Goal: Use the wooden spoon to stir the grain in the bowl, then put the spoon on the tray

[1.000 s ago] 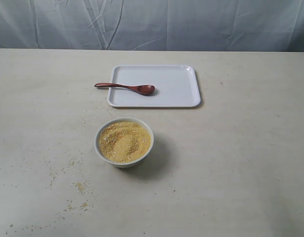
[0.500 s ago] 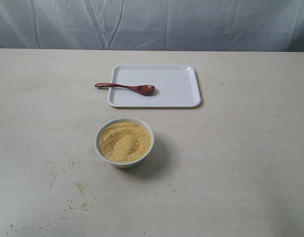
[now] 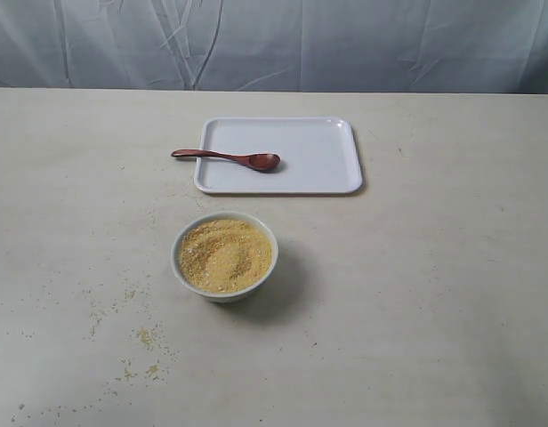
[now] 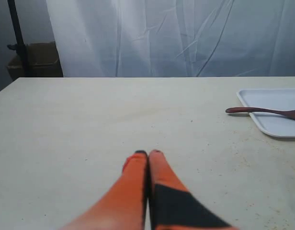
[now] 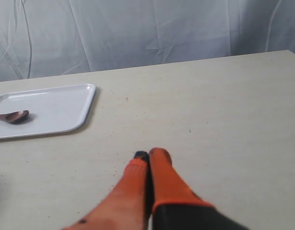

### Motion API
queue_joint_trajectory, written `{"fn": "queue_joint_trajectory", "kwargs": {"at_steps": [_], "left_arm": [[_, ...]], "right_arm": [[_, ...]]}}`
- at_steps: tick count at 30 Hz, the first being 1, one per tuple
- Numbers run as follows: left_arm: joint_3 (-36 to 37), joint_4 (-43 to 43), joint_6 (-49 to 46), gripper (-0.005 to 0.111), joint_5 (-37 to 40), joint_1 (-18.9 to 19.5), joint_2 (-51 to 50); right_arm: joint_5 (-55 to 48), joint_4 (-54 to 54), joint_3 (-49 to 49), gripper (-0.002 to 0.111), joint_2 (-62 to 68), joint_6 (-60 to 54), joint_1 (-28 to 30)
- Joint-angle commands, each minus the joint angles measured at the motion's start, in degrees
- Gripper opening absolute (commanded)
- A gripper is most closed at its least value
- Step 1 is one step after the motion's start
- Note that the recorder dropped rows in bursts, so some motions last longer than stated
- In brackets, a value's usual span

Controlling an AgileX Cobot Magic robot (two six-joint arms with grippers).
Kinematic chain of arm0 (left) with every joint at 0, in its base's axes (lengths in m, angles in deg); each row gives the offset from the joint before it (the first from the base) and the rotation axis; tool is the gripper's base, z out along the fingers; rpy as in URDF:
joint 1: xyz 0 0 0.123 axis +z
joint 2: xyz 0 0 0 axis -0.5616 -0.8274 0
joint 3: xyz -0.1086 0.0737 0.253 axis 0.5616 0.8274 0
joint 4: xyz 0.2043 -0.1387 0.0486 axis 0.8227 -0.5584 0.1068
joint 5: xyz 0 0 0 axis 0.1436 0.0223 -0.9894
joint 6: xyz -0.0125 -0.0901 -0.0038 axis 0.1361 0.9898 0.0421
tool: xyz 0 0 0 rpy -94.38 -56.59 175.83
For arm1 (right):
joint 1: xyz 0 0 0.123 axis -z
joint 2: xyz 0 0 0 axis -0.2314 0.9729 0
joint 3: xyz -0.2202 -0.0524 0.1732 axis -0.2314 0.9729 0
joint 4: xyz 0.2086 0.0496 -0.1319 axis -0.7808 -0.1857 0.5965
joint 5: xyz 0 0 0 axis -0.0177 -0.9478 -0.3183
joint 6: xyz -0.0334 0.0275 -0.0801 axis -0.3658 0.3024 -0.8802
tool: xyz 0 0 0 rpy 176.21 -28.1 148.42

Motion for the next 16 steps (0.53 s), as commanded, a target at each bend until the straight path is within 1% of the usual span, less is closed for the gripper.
{"fn": "queue_joint_trajectory", "kwargs": {"at_steps": [1,16], "left_arm": [[0.28,-0.52,-0.03,0.000,-1.43,0.01,0.29],[0.28,-0.52,-0.03,0.000,-1.90,0.01,0.29]], "right_arm": [[0.76,0.14,0.18,0.000,-0.34,-0.13,0.26],[0.76,0.14,0.18,0.000,-0.34,-0.13,0.26]]}}
